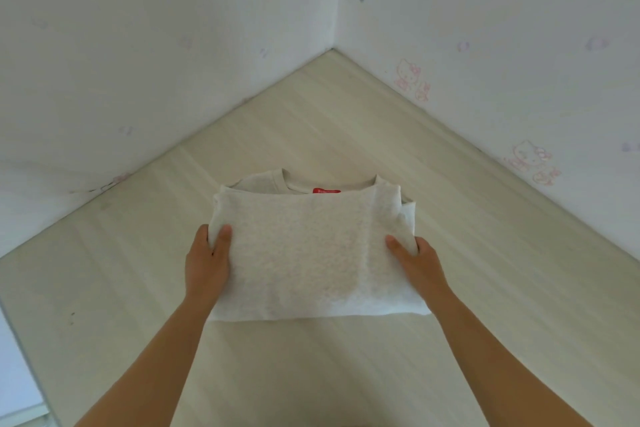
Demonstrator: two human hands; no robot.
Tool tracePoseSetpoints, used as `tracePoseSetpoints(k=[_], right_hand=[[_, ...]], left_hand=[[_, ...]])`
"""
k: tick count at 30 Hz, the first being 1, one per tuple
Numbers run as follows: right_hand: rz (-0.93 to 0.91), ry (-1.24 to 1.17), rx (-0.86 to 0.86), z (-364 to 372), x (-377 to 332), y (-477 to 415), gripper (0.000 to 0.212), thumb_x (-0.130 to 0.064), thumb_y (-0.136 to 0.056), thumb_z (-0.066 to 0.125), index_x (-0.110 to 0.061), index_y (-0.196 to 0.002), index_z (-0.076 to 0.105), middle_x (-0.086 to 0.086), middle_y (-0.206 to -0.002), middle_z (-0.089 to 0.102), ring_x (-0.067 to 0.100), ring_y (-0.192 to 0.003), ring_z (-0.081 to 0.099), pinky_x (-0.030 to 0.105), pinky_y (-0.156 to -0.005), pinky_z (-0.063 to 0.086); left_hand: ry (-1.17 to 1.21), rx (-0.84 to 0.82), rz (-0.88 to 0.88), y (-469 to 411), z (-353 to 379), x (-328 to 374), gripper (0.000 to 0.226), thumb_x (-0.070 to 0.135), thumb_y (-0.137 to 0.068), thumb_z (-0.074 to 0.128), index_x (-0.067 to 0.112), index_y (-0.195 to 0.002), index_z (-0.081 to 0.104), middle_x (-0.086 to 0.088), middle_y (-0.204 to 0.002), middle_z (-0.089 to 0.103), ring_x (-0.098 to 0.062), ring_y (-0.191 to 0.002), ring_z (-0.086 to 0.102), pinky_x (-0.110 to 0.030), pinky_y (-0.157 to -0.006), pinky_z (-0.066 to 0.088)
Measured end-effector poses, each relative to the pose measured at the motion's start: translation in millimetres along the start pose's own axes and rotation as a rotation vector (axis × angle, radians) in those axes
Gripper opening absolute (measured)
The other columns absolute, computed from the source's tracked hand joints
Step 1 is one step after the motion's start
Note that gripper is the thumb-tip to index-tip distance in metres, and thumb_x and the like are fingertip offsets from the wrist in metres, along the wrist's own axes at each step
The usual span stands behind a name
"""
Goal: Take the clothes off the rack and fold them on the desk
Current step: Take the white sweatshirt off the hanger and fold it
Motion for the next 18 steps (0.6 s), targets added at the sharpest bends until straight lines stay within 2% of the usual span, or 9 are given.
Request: tracePoseSetpoints(k=[4,6,7,10,12,14,15,16,18], right_hand=[[-0.206,-0.115,0.117,-16,-30,9,0.025,-0.039,-0.093,0.058,-0.015,-0.099,0.06,-0.004,-0.085,0.062,0.008,-0.076,0.06,0.019,-0.058,0.041],[-0.292,-0.211,0.235,-28,-41,15,0.017,-0.035,-0.095,0.056,-0.019,-0.088,0.058,-0.004,-0.079,0.061,0.0,-0.065,0.056,0.013,-0.054,0.043],[-0.295,-0.251,0.291,-31,-41,12,0.018,-0.035,-0.096,0.055,-0.02,-0.085,0.057,-0.002,-0.078,0.06,0.002,-0.064,0.056,0.013,-0.053,0.044],[-0.1,-0.244,0.31,-25,-27,-20,0.028,-0.041,-0.097,0.049,-0.014,-0.098,0.058,0.011,-0.093,0.064,0.022,-0.075,0.058,0.038,-0.066,0.05],[0.08,-0.155,0.235,-16,-15,-36,0.034,-0.039,-0.098,0.047,-0.011,-0.116,0.051,0.014,-0.109,0.062,0.025,-0.082,0.055,0.039,-0.07,0.046],[0.136,-0.097,0.23,-12,-11,-39,0.042,-0.036,-0.097,0.049,-0.014,-0.131,0.041,0.012,-0.123,0.056,0.026,-0.093,0.054,0.037,-0.078,0.043],[0.081,-0.023,0.289,-13,-14,-39,0.047,-0.035,-0.096,0.05,-0.016,-0.137,0.037,0.01,-0.131,0.052,0.027,-0.104,0.053,0.04,-0.086,0.043],[-0.039,0.091,0.366,-15,-23,-36,0.051,-0.034,-0.095,0.05,-0.018,-0.141,0.034,0.008,-0.14,0.045,0.027,-0.119,0.048,0.043,-0.098,0.04],[-0.376,0.307,0.426,-4,-51,-28,0.055,-0.037,-0.097,0.045,-0.022,-0.147,0.03,0.003,-0.152,0.031,0.022,-0.14,0.029,0.043,-0.115,0.022]], left_hand=[[0.087,0.066,0.203,8,-9,43,0.026,0.041,-0.098,0.047,0.016,-0.091,0.051,0.004,-0.076,0.057,-0.01,-0.069,0.053,-0.026,-0.06,0.04],[0.125,0.125,0.228,2,-14,59,0.025,0.04,-0.098,0.047,0.017,-0.09,0.052,0.005,-0.076,0.056,-0.008,-0.068,0.052,-0.022,-0.059,0.04],[0.133,0.151,0.213,-7,-13,63,0.026,0.041,-0.098,0.047,0.016,-0.09,0.051,0.005,-0.076,0.056,-0.008,-0.068,0.052,-0.023,-0.059,0.04],[0.025,0.072,0.054,-50,12,52,0.035,0.044,-0.098,0.047,0.01,-0.09,0.051,0.001,-0.078,0.055,-0.022,-0.078,0.056,-0.033,-0.062,0.038],[-0.05,-0.048,-0.121,-70,31,32,0.037,0.045,-0.097,0.048,0.009,-0.104,0.053,-0.006,-0.095,0.058,-0.032,-0.095,0.058,-0.038,-0.075,0.041],[-0.069,-0.066,-0.244,-70,39,19,0.044,0.041,-0.095,0.051,0.01,-0.126,0.047,-0.011,-0.121,0.054,-0.034,-0.112,0.054,-0.043,-0.088,0.043],[-0.113,-0.008,-0.196,-68,40,20,0.047,0.038,-0.095,0.052,0.012,-0.133,0.044,-0.012,-0.131,0.047,-0.034,-0.119,0.048,-0.046,-0.096,0.042],[-0.199,0.065,-0.053,-64,42,28,0.048,0.034,-0.095,0.052,0.015,-0.138,0.042,-0.011,-0.139,0.041,-0.033,-0.126,0.042,-0.048,-0.102,0.037],[-0.379,0.087,0.356,-48,57,56,0.05,0.038,-0.097,0.045,0.025,-0.144,0.039,-0.005,-0.151,0.032,-0.027,-0.138,0.03,-0.044,-0.112,0.022]])
Point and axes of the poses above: each hand's wrist, its own y-axis away from the middle knuckle, its own z-axis out of the palm, x = y × z, the point moved 4 cm from there along -y, towards the middle knuckle
